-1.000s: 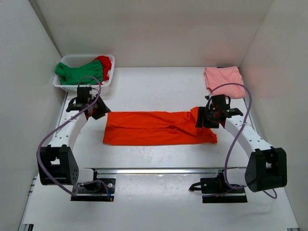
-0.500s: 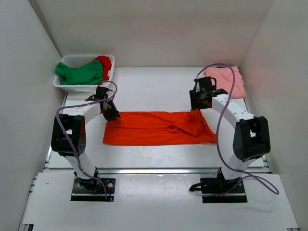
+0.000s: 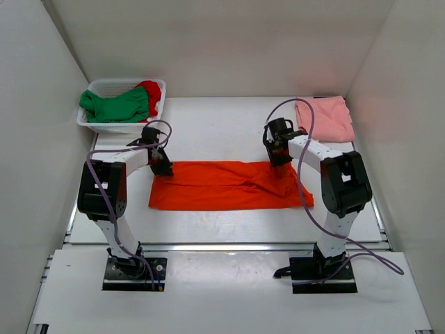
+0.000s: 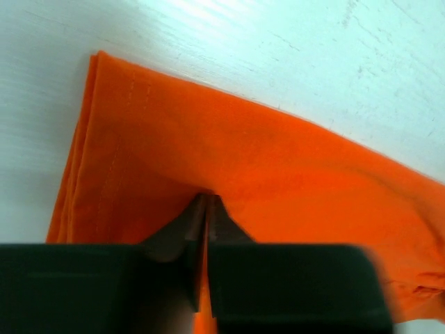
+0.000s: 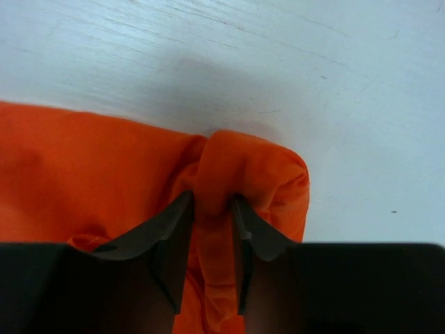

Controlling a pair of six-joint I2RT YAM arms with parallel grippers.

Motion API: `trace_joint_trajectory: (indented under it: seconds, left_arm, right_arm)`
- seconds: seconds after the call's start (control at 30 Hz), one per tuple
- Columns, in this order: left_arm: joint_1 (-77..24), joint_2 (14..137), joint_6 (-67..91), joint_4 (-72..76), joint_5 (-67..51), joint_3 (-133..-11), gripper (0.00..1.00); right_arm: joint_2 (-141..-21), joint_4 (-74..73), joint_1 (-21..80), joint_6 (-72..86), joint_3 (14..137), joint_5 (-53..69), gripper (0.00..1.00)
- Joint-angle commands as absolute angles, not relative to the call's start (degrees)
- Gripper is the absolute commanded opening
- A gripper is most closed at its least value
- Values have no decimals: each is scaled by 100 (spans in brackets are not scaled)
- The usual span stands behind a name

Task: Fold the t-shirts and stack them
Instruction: Fold the other side of the tshirt into a rectangle

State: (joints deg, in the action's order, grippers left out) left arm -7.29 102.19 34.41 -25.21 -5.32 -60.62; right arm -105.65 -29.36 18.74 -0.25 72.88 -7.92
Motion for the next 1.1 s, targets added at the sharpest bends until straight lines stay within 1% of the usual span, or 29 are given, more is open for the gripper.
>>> trace_joint_trajectory:
  seconds: [0.0,0.03,0.07,0.1,0.2,0.3,0.33,0.53,0.67,0.7,0.73,0.8,0.87,0.9,0.93,0.97,1.03,1.07]
  left_arm:
    - [-668,10142,3410,-2505,-396,-6064,5]
    - [-668,10169,3401,-2531,-352,-6082,0]
    - [-642,10195,3393,-2566,-325,-6082,0]
    - [-633,10169,3393,-2593,-325,-6073,0]
    - [-563,10169,3375,-2680,-194,-6090,0]
    - [-519,10152,3349,-2768,-141,-6064,0]
    - [-501,10143,3340,-2769,-123,-6038,0]
    - [-282,10028,3331,-2839,-9,-5950,0]
    - [-167,10037,3322,-2865,-17,-5889,0]
    - [-167,10020,3296,-2891,-9,-5941,0]
    - [-176,10011,3313,-2892,-9,-5933,0]
    - [-150,10055,3296,-2918,-44,-5985,0]
    - [-211,10090,3287,-2962,-9,-6020,0]
    - [-194,10064,3287,-2971,-9,-6021,0]
    - [-193,10081,3244,-2971,-9,-6003,0]
    - [-176,10098,3226,-2962,-17,-6029,0]
    - [-150,10099,3243,-2971,-9,-6012,0]
    - [-149,10081,3226,-2988,-17,-6055,0]
  right_arm:
    - [-10661,-2707,1881,-53,7506,-1081,25]
    - [-10652,-2716,1890,-35,7488,-1098,15]
    - [-10635,-2629,1829,-18,7436,-1081,4]
    - [-10591,-2628,1811,191,7409,-1081,0]
    - [-10346,-2409,1574,473,7296,-669,0]
    - [-10073,-2163,1039,912,7006,260,0]
    - [-9933,-2127,863,1079,6900,377,0]
    - [-9528,-1846,335,1879,6390,668,0]
    - [-9369,-1758,247,2039,6205,755,0]
    - [-9395,-1645,229,2074,6179,912,1]
    - [-9413,-1635,237,2083,6187,1010,8]
    - [-9439,-1722,228,2109,6188,967,17]
    - [-9387,-1784,246,2100,6223,739,13]
    - [-9343,-1854,255,2109,6197,582,6]
    - [-9308,-1872,281,2109,6214,597,1]
    - [-9282,-1881,186,2101,6205,650,2]
    - [-9167,-1759,167,2057,6161,764,8]
    - [-9150,-1723,184,1987,6161,712,5]
